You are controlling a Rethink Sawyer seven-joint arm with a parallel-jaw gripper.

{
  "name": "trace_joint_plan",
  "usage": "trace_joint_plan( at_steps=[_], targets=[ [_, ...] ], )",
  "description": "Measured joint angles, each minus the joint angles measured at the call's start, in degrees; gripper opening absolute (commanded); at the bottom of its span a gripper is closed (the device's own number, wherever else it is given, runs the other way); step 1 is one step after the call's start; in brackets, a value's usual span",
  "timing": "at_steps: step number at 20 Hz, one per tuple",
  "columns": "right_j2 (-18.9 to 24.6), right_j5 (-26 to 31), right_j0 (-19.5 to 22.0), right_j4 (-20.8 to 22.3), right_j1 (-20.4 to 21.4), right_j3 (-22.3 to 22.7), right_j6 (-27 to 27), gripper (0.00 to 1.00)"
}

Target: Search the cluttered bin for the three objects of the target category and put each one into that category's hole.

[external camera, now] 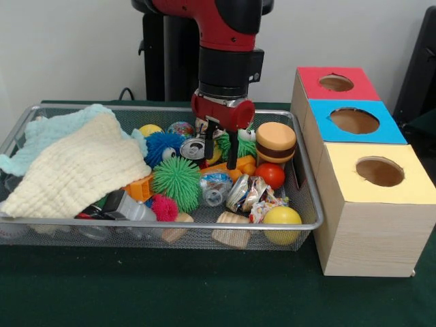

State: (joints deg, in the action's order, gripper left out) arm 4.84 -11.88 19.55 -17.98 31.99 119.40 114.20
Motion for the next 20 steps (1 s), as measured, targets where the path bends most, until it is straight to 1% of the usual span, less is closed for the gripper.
trace_joint_plan(
  at_steps=[10, 20],
  targets=[
    [1.07, 0.00, 0.75, 0.00, -0.85, 0.00, 0.57, 1.00],
    [1.22, 0.00, 1.82, -0.01, -1.79, -0.02, 0.57, 1.00]
  ],
)
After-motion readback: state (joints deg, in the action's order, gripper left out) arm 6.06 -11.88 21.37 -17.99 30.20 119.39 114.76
